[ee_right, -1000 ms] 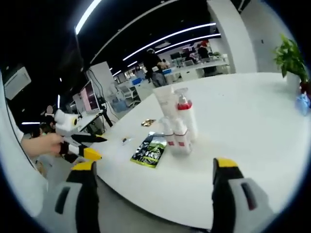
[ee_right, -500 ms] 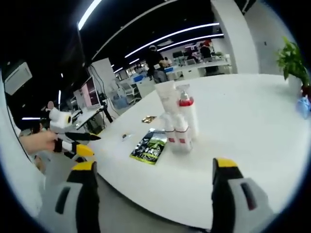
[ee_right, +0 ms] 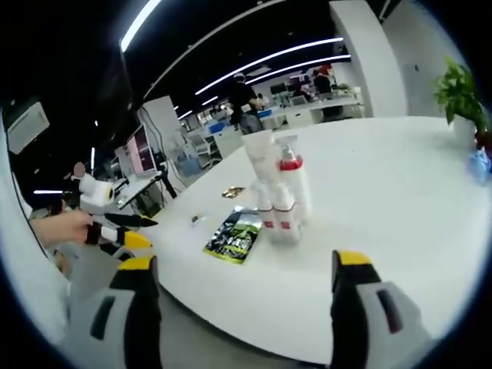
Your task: Arrange the skincare products in the storage area until every visible bottle or jar stands upright without overlapping.
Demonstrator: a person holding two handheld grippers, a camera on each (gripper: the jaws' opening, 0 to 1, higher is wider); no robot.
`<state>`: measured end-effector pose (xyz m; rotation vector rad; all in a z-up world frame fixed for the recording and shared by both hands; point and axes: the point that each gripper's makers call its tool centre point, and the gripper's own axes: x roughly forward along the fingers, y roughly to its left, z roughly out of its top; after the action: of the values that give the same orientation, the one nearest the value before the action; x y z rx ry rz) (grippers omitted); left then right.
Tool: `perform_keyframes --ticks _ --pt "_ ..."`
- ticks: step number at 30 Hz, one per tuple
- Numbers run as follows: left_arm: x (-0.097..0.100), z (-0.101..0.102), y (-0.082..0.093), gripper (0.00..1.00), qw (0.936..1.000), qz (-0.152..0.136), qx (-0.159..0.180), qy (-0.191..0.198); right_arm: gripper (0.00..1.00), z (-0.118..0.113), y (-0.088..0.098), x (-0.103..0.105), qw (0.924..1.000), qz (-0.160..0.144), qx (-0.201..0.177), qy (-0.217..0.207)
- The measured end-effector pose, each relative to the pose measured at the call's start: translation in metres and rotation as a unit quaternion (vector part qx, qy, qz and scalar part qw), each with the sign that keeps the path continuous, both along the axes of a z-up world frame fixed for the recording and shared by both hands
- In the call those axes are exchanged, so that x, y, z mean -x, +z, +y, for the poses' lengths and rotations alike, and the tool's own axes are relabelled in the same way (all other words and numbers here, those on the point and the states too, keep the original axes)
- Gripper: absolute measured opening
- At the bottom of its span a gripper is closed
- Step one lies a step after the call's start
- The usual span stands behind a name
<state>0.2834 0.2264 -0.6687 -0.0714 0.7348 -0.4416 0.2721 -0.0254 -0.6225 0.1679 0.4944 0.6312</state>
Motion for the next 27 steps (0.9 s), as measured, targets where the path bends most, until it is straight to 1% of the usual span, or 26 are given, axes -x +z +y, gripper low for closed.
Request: perform_keyframes --ticks 6,16,20,22,27 --pt "-0.015 0.012 -0.006 0.96 0.9998 0.002 -0.021 0.003 0.92 0.002 -0.003 0.001 0.9999 0.001 0.011 0.008" --pt "-0.046 0.029 -0.024 0.96 0.9980 0.016 -0.060 -0.003 0.93 -0.001 -0.004 -0.001 1.0000 0.007 0.006 -0.002" --pt "-0.058 0.038 -0.033 0.95 0.9958 0.026 -0.087 -0.013 0.93 -0.001 -0.005 -0.002 0.9999 0.009 0.004 -0.003" --pt "-0.062 0.043 -0.040 0.95 0.9938 0.038 -0.103 -0.020 0.93 -0.001 -0.006 -0.002 0.9999 0.013 0.004 -0.003" --pt "-0.077 0.050 -0.051 0.94 0.9906 0.051 -0.123 -0.029 0.92 -0.002 -0.008 -0.003 0.9998 0.015 0.008 -0.006"
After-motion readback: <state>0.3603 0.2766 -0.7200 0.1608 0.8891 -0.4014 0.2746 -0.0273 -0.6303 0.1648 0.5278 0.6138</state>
